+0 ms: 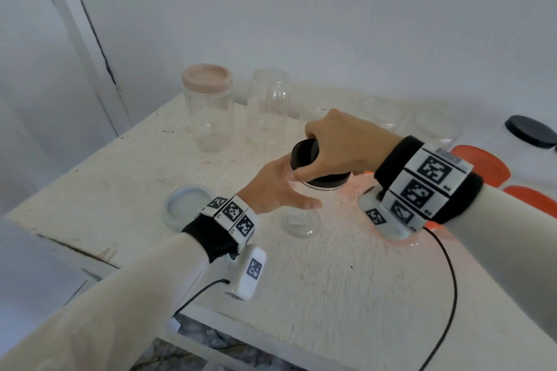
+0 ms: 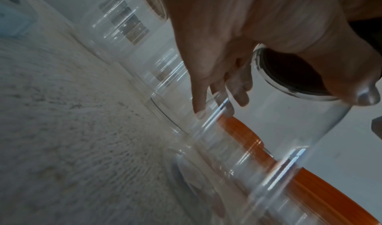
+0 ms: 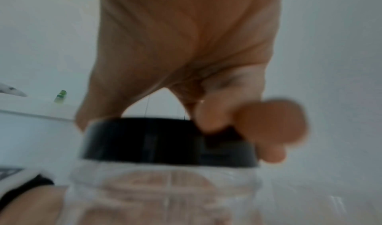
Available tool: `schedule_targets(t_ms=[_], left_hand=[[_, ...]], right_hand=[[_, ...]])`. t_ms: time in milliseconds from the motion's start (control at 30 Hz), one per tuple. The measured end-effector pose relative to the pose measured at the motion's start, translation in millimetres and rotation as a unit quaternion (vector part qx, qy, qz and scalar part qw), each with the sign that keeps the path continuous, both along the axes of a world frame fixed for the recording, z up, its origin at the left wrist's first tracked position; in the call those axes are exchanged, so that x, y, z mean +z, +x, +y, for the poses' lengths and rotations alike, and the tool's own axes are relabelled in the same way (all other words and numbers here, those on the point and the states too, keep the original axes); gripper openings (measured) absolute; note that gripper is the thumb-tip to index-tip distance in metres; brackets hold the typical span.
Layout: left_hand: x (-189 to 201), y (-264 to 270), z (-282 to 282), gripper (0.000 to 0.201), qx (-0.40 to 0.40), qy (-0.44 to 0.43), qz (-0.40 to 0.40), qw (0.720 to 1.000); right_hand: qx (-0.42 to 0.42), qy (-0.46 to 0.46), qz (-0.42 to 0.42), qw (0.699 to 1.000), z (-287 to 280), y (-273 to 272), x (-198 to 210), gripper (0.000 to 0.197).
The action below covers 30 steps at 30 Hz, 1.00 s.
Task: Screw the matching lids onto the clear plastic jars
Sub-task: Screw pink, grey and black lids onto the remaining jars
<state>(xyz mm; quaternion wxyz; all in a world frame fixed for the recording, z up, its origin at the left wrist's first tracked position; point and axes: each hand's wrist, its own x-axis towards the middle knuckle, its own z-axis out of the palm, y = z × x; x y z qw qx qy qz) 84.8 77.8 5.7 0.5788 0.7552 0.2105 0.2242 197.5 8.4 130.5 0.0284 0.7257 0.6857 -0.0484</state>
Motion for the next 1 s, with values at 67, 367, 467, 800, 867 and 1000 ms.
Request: schedule_targets(t_ms=[67, 367, 467, 800, 867, 1000], left_hand=[[0, -1, -1, 0.07, 0.003, -0.012, -0.004, 1.0], [3, -2, 1, 0.076, -0.015, 0.023, 0.04, 0.999], [3, -2, -1, 0.073, -0.013, 0.009, 0.023, 1.0], [2, -2, -4, 0.076, -0.012, 0.017, 0.018, 1.0], [3, -2, -3, 0.077, -0.011, 0.027, 0.028, 0.999], [2, -1, -4, 0.079, -0.007, 0.023, 0.028, 0.999]], right_hand=[[-0.012, 0.01, -0.034, 0.999, -2, -4, -1, 0.068], [0.107, -0.151, -0.012, 0.983, -1, 11, 22, 0.078], [0.086, -0.097, -0.021, 0.991, -2, 8, 15, 0.066], [0.027, -0.115, -0.065, 0.991, -7, 6, 16, 0.079], [0.07, -0.174, -0.002, 0.982, -6, 8, 23, 0.079], [0.077, -0.107, 0.001, 0.991, -5, 7, 19, 0.068]])
